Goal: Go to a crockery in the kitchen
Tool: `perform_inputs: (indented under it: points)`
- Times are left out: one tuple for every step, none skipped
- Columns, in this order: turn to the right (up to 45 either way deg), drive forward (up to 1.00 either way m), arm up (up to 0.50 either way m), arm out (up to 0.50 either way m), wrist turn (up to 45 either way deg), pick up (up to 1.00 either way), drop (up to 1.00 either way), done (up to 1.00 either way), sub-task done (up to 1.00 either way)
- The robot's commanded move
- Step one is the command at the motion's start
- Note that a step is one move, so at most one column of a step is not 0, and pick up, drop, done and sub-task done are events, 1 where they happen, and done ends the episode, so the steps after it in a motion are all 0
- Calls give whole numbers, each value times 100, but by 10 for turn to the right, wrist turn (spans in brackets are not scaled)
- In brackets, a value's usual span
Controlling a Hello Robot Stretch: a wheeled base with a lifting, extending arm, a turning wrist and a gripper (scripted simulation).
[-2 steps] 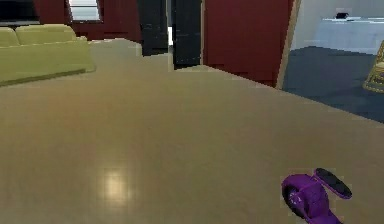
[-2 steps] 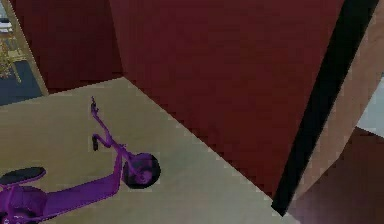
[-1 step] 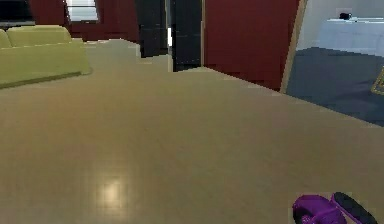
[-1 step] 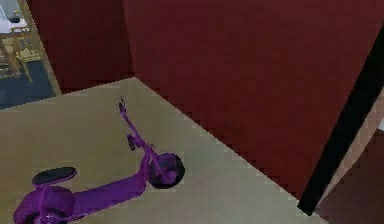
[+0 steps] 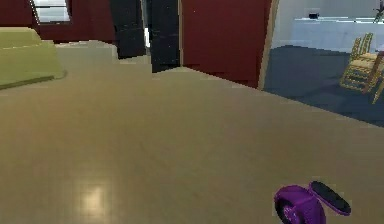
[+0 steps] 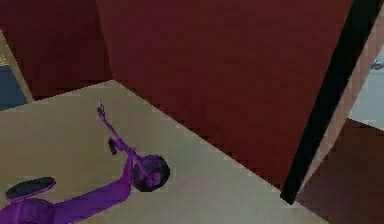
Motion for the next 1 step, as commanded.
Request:
perform_inputs:
  points:
    - [0, 100, 0, 0, 0, 0, 0, 0, 0]
